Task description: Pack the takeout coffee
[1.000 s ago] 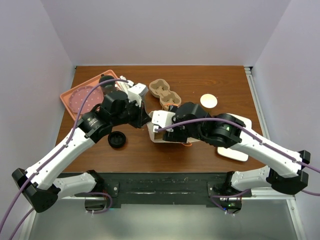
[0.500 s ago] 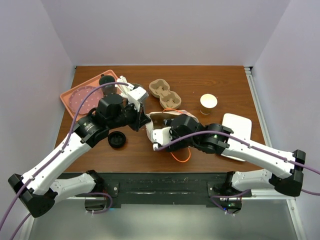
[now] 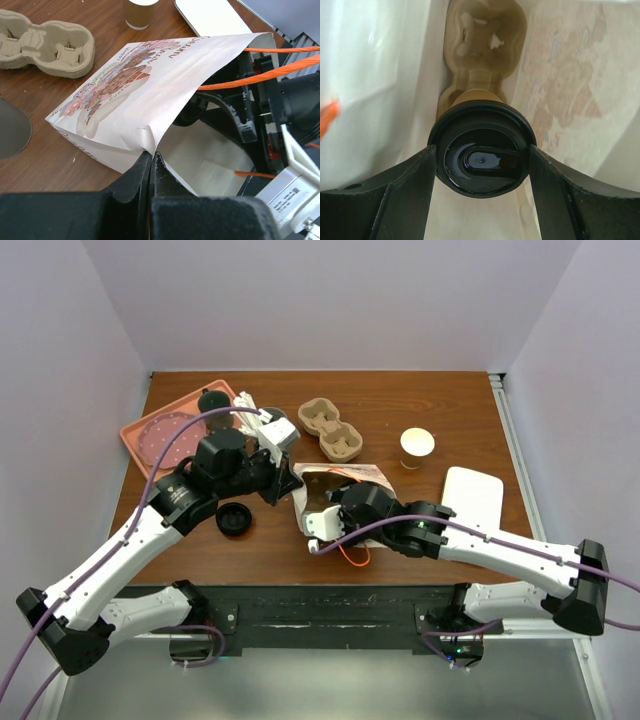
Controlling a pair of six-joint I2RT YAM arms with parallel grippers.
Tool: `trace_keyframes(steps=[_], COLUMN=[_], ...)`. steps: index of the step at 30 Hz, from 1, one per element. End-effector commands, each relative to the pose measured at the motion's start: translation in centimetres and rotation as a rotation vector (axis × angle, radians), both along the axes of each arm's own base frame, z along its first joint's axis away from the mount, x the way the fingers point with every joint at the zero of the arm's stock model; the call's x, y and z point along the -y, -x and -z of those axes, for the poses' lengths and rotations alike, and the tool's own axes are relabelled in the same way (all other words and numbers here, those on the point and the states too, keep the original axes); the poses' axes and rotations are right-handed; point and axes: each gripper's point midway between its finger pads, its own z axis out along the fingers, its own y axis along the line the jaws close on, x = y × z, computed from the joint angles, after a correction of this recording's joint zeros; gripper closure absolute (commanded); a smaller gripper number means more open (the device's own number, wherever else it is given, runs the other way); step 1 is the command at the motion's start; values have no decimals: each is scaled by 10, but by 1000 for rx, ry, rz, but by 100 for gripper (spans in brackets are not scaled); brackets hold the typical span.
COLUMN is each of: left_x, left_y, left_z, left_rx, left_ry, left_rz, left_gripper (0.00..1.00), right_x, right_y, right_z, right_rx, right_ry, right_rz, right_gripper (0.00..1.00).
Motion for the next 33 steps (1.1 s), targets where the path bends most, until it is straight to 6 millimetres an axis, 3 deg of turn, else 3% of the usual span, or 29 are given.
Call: trace_keyframes(steps=[1,15,19,27,33], left_x=[8,11,12,9,10], left_y=[0,4,4,6,8], left_z=[-20,-24,-28,-21,-18], left_rx=[31,-12,-18,-25,-23], left_ry=[50,60,59,44,44], left_rz=[36,46,48,47,63], left_gripper=[100,100,100,100,100], right_x=[-16,-9,-1,21,19], right_y=[-12,-33,-40,-39,-34], right_z=[-7,14,7,4,11], right_rx=[58,36,47,-40,-85], right_ry=[-50,0,6,14,5], right_rz=[-9,14,28,51,47], right_gripper=[77,79,79,79,79])
